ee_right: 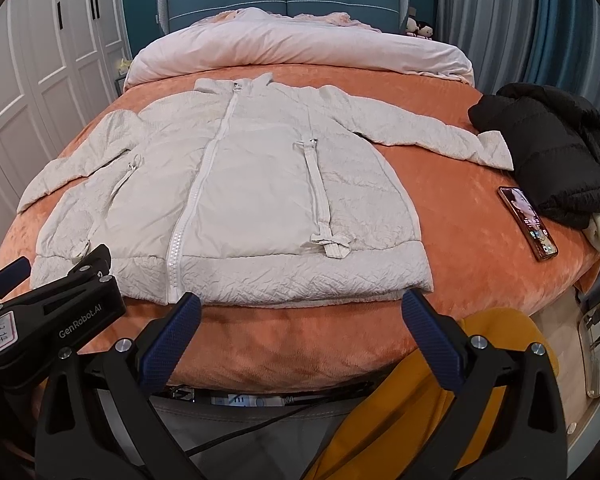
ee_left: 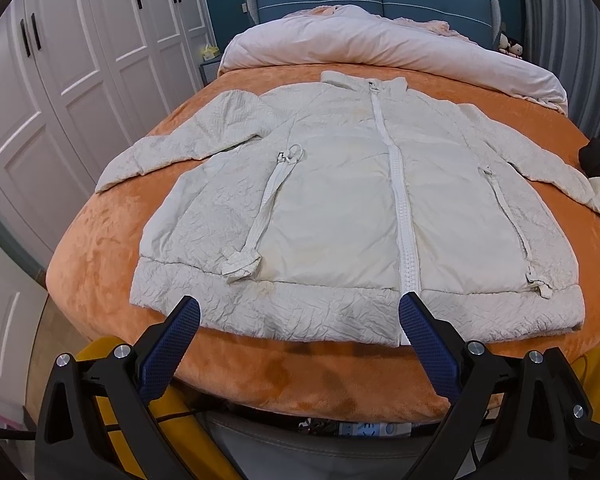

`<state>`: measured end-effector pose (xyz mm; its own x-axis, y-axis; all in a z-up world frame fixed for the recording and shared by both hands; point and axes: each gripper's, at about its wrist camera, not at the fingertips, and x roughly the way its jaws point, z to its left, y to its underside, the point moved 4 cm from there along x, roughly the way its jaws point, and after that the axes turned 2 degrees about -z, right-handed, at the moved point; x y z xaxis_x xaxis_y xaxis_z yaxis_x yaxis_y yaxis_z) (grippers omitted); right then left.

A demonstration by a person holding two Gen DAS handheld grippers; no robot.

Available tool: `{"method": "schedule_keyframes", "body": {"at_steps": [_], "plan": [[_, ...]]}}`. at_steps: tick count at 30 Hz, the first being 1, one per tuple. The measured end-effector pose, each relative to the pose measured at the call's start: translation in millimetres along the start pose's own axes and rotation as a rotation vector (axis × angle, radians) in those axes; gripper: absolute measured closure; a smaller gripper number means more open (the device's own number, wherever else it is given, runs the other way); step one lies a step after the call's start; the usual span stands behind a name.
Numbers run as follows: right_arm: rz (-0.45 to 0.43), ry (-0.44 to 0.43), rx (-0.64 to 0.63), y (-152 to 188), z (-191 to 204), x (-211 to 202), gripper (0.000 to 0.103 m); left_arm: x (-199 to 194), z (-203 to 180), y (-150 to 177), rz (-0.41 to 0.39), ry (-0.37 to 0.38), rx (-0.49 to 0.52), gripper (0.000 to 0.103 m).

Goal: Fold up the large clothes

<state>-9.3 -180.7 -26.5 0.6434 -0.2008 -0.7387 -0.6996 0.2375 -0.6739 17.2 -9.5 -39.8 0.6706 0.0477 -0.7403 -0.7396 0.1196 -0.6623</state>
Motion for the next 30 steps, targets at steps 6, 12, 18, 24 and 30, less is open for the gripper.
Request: {"method": "schedule_keyframes", "body": {"at_steps": [6,12,18,24,30], "plan": [[0.005,-0.001,0.003,1,-1,1,0.005,2,0,1,0.005,-0.001,-0.001,0.006],[0.01,-0.001,0.003,2,-1,2,0.005,3,1,3,0.009,-0.001,-0.002,0.006],[0.018,0.002,0.001,4,1,6,0.005,7,2,5,0.018,-0.002,-0.003,0.006],[0.033,0.003,0.001,6,2,10,0.005,11,1,7,0.033,-0.005,-0.001,0.006],[0.048,0.002,0.001,7,4,15,0.005,16,1,8,0.045,-0.01,0.001,0.006]]}}
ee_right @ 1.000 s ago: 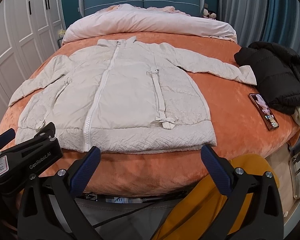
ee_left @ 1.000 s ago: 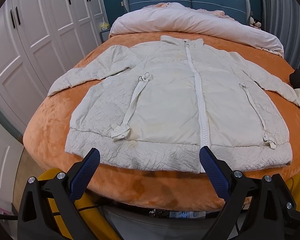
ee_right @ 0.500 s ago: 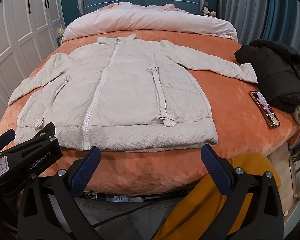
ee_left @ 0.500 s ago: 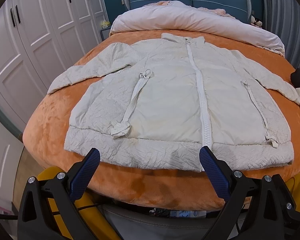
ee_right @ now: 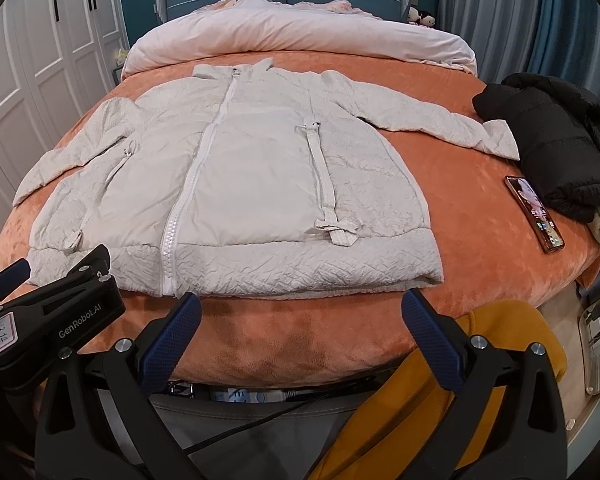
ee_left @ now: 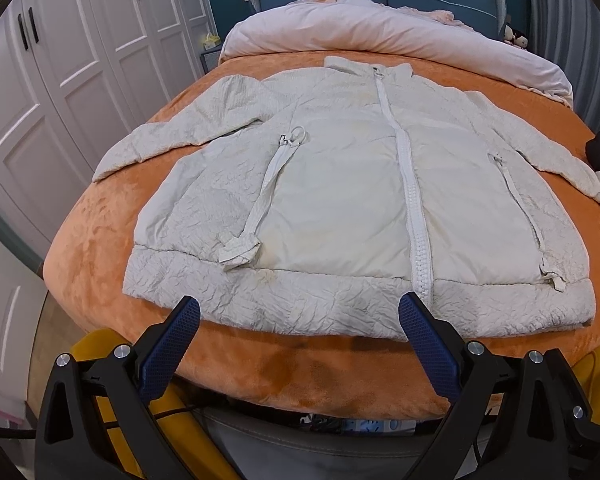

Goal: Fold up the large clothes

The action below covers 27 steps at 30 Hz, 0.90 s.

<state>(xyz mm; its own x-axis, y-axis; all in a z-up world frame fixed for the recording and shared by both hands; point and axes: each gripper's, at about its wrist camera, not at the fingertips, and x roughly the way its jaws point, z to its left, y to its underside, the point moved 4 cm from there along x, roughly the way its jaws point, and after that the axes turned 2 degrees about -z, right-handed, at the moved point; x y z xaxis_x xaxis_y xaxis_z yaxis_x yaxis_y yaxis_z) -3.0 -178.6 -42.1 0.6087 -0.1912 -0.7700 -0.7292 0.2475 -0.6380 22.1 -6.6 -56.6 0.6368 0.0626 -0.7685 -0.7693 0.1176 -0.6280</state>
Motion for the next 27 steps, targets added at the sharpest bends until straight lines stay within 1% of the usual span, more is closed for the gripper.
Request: {"method": "schedule_keyframes", "body": {"at_steps": [12,15,17,19,21,24,27], "plan": [[0.042,-0.017,-0.011,2,0,22,0.005,20,-6,3,0.047,-0.019,0.026,0.006],[0.036,-0.033,-0.034,-5,-2,31,0.005,28,-8,-3,0.054,-0.016,0.035,0.006],[0.021,-0.041,-0.04,-16,-12,39,0.005,35,-4,-11,0.051,-0.019,0.022,0.006],[-0.008,-0.029,-0.008,-36,-33,49,0.005,42,4,-23,0.04,-0.01,-0.002,0.006],[-0.048,-0.01,0.069,-67,-72,65,0.005,52,17,-40,0.032,-0.022,-0.042,0.006],[-0.064,0.016,0.211,-109,-140,98,0.005,69,36,-66,0.019,-0.037,-0.11,0.006],[-0.068,0.036,0.381,-142,-217,140,0.005,86,49,-86,0.024,-0.039,-0.149,0.006]]}}
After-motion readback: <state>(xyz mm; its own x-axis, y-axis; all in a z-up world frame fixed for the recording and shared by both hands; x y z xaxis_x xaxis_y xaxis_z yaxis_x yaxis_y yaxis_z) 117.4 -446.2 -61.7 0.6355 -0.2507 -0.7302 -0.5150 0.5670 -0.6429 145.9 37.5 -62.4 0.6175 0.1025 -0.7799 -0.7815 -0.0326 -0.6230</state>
